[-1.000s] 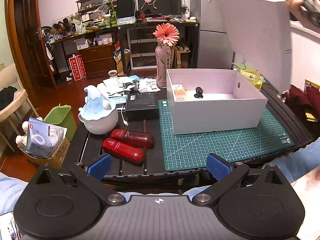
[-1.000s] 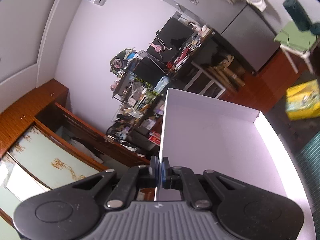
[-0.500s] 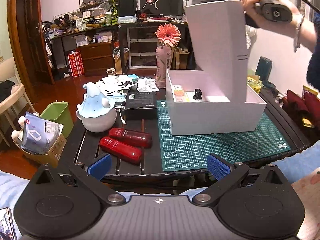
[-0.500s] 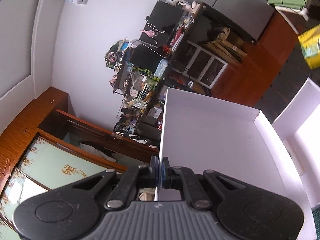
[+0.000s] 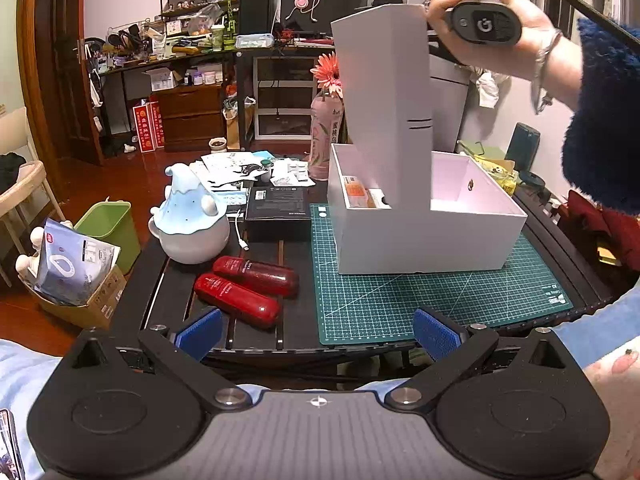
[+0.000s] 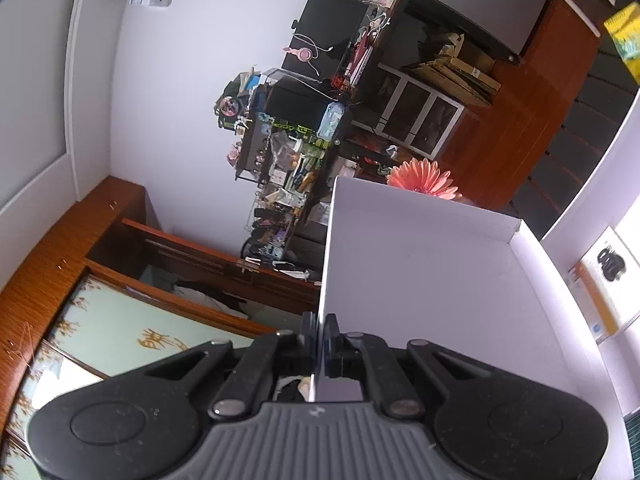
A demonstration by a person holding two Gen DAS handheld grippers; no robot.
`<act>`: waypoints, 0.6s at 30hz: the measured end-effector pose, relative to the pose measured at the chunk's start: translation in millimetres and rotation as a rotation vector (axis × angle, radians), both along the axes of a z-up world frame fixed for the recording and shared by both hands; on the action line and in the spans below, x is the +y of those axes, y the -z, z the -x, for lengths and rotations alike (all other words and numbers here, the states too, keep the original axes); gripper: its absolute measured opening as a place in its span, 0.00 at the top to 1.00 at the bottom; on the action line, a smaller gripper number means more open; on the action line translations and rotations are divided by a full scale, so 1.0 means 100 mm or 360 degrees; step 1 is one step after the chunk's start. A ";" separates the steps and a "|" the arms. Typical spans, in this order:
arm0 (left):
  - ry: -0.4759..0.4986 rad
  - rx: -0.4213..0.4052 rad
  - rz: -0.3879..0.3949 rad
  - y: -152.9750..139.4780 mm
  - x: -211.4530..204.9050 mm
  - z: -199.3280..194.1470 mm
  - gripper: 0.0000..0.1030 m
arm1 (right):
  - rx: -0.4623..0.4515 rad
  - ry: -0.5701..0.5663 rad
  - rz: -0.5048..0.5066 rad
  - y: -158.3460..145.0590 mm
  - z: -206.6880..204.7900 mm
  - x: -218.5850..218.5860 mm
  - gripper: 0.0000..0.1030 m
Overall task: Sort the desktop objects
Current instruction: 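Lift the white lid up on its edge with the right tool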
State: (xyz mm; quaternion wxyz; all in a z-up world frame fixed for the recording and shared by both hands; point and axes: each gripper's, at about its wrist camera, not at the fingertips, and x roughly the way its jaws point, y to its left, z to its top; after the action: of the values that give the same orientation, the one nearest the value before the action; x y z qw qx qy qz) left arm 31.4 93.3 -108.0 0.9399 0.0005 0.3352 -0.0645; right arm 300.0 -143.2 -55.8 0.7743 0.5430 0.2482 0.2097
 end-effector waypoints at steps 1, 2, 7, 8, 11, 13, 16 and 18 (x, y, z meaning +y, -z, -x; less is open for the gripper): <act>0.0002 0.0000 0.0002 0.00 0.00 0.00 0.00 | 0.0001 0.0007 -0.0011 0.03 0.00 0.00 0.97; 0.0003 0.0000 0.0004 0.00 0.00 0.00 0.00 | 0.0003 0.0014 -0.0021 0.06 0.00 -0.01 0.97; 0.0006 -0.0001 0.0011 0.00 0.00 0.00 0.00 | 0.0005 0.0032 -0.0094 0.19 -0.01 -0.13 0.98; 0.0007 -0.0001 0.0011 0.00 0.00 0.00 0.00 | 0.0002 0.0037 -0.0105 0.20 0.00 -0.17 0.98; 0.0010 -0.0001 0.0009 0.00 -0.01 0.00 0.00 | -0.0011 0.0053 -0.0142 0.25 0.03 -0.28 0.97; 0.0010 0.0002 0.0008 0.00 -0.01 -0.01 0.00 | -0.0024 0.0065 -0.0147 0.27 0.05 -0.34 0.97; 0.0009 0.0007 0.0007 0.00 -0.01 -0.02 0.00 | -0.0036 0.0059 -0.0071 0.22 0.05 -0.40 0.95; 0.0002 0.0009 0.0003 -0.01 -0.01 -0.02 0.00 | -0.0038 0.0051 -0.0013 0.16 0.05 -0.44 0.94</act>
State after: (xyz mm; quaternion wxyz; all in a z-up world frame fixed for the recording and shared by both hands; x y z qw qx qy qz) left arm 33.9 91.8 -107.5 0.9389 -0.0004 0.3378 -0.0655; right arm 295.1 -186.8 -72.0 0.7783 0.5474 0.2294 0.2048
